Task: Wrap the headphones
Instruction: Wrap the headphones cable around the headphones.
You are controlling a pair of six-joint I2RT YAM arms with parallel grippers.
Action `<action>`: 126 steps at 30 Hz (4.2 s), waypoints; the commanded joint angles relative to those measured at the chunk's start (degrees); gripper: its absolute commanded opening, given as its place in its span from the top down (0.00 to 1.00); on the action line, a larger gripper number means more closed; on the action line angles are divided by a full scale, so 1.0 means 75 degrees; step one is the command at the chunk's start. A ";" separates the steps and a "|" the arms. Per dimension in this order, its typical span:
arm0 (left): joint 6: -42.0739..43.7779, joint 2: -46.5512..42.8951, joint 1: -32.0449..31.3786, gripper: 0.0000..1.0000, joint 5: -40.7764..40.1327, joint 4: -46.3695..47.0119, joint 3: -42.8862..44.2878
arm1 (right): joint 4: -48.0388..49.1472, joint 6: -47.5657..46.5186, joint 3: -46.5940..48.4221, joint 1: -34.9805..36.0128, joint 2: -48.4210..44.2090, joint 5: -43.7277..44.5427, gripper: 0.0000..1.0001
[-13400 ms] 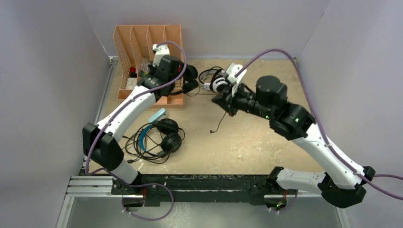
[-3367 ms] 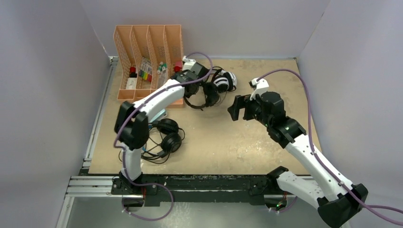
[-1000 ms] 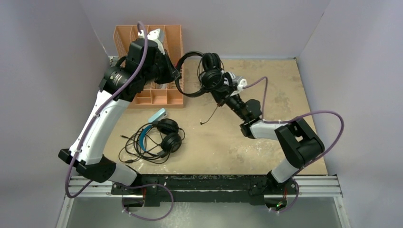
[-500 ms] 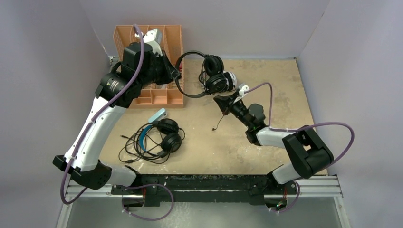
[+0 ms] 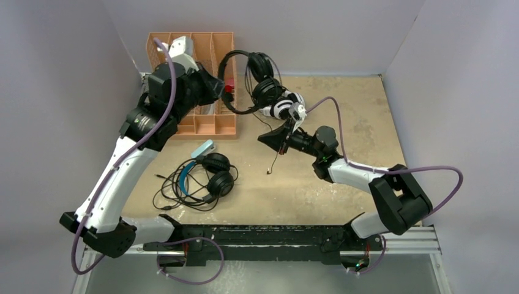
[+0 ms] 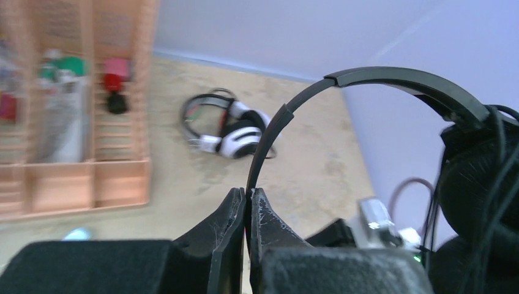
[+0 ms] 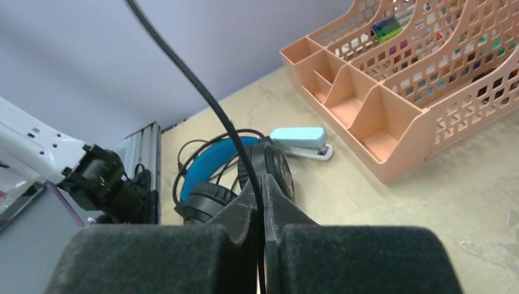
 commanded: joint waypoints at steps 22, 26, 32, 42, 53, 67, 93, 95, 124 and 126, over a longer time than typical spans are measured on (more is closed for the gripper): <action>0.0910 -0.0242 -0.0031 1.00 0.3296 0.0935 -0.2454 | -0.0035 0.0536 0.2227 -0.2224 0.0150 -0.0252 1.00; 0.1063 -0.0338 -0.0043 1.00 0.2999 0.0664 -0.2287 | -0.0581 0.0013 0.2326 -0.2306 0.0009 -0.0012 1.00; 0.0705 -0.0560 -0.0044 1.00 0.1694 0.0462 -0.1876 | -0.2064 -0.0930 0.2563 -0.2332 -0.0092 0.0063 1.00; -0.0949 -0.0121 -0.0044 1.00 -0.1224 0.0974 -0.0645 | -0.1241 0.0506 0.1490 -0.1314 0.0157 -0.0570 0.99; -0.0304 0.1128 -0.0022 1.00 -0.3908 0.0175 0.0996 | -0.2845 0.0448 0.0471 -0.0478 -0.1408 0.0138 1.00; 0.0654 0.1256 0.0159 1.00 -0.2527 -0.0901 0.0789 | -0.7279 -0.1655 0.1890 -0.1050 -0.2419 0.3290 0.98; 0.2679 0.2052 -0.0762 1.00 -0.4116 0.0053 -0.1301 | -1.1465 -0.4672 0.7776 0.0612 -0.0866 0.2232 0.95; 0.2858 0.1865 -0.0896 1.00 -0.3821 0.0355 -0.1567 | -1.1651 -0.5093 0.8248 0.0612 -0.0547 0.2702 0.95; 0.2140 0.0693 -0.1018 1.00 -0.2494 0.0273 -0.1935 | -0.9921 -0.2517 0.4105 -0.1114 0.0743 0.2059 0.44; 0.2138 0.0662 -0.1022 1.00 -0.2460 0.0279 -0.1967 | -1.0224 -0.2527 0.4037 -0.0934 0.1346 0.2186 0.41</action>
